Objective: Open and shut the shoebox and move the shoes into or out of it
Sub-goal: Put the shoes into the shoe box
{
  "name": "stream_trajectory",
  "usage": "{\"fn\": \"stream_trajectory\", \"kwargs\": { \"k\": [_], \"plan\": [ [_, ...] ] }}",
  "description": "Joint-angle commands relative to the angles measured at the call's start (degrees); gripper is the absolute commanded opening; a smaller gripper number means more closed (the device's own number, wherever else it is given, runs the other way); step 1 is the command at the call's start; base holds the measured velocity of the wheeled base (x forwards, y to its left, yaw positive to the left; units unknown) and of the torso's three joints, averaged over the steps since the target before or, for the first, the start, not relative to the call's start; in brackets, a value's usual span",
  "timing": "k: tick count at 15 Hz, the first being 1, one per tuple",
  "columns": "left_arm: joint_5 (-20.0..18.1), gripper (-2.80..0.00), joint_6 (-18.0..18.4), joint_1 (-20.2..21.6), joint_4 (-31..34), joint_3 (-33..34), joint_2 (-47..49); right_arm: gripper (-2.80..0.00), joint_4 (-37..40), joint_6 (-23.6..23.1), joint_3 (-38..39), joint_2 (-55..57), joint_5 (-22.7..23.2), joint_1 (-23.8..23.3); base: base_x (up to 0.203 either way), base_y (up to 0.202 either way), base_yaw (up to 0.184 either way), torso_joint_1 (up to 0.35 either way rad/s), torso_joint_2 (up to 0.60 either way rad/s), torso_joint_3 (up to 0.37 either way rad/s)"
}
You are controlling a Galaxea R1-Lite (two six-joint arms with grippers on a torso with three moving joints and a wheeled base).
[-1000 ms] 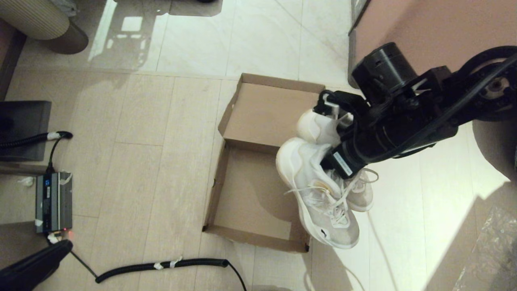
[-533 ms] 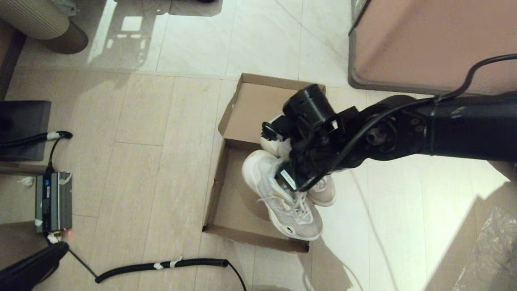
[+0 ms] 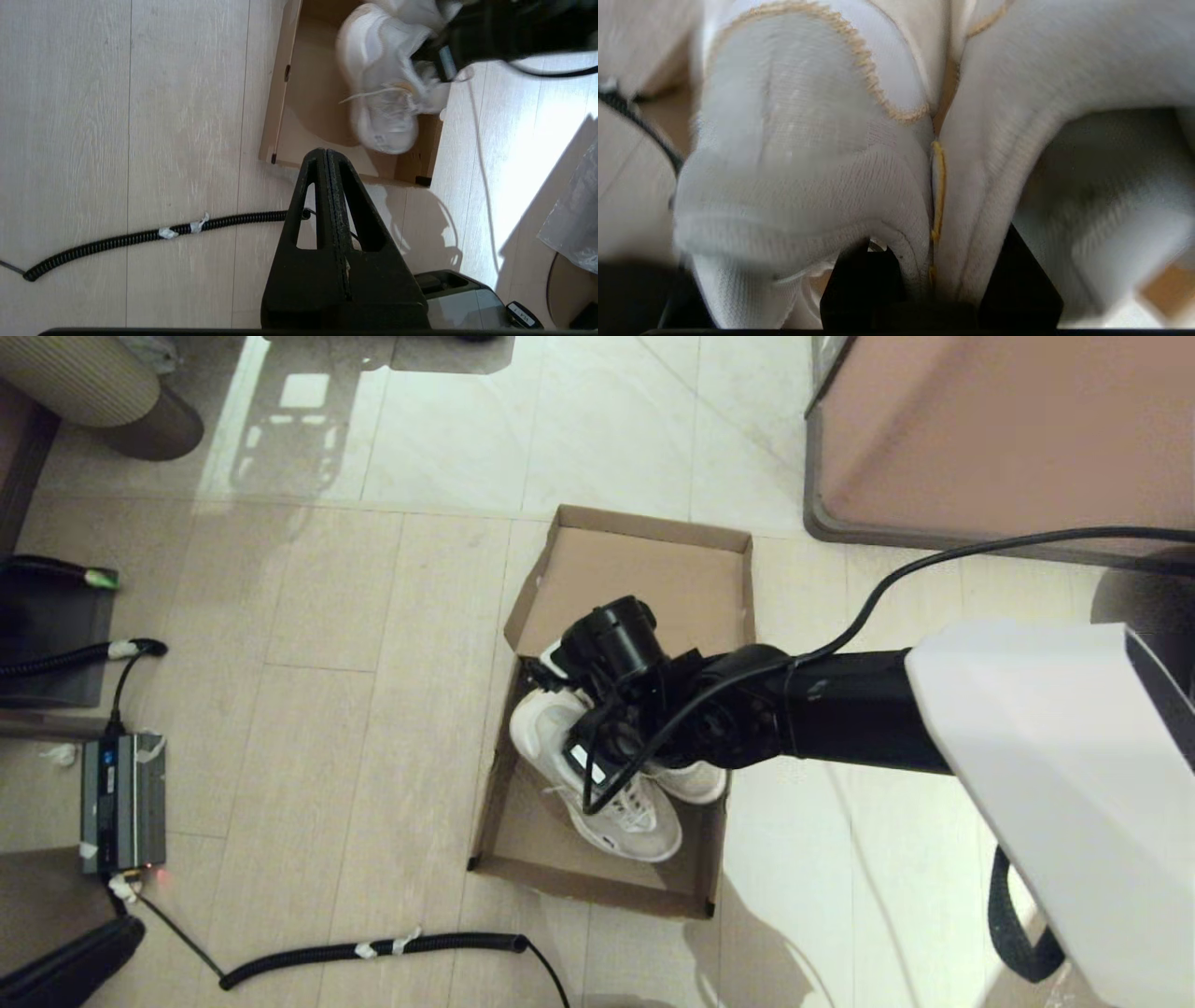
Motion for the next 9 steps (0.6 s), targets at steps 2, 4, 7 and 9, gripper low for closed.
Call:
{"fn": "stream_trajectory", "kwargs": {
  "k": [2, 4, 7, 9],
  "plan": [
    [0.01, -2.8, -0.09, 0.0, 0.65, -0.04, -1.16, -2.8, -2.14, -0.28, -0.06, 3.81, -1.19, 0.24, 0.0, 0.0, 0.0, 0.0, 0.0, 0.0],
    [0.01, -2.8, -0.09, 0.0, 1.03, -0.06, -1.33, -2.8, -4.52, -0.28, 0.02, 4.71, -1.35, 0.23, 0.0, 0.0, 0.0, 0.0, 0.0, 0.0],
    [0.01, -2.8, -0.09, 0.0, 1.03, 0.29, -1.44, -2.8, -5.96, -0.22, 0.02, 5.44, -3.03, -0.03, 0.0, 0.0, 0.0, 0.0, 0.0, 0.0],
    [-0.08, -2.8, -0.09, 0.0, 1.03, 0.17, -1.44, -2.8, -5.97, -0.23, 0.03, 5.41, -3.29, -0.26, 0.0, 0.0, 0.0, 0.0, 0.0, 0.0]
  ]
}}
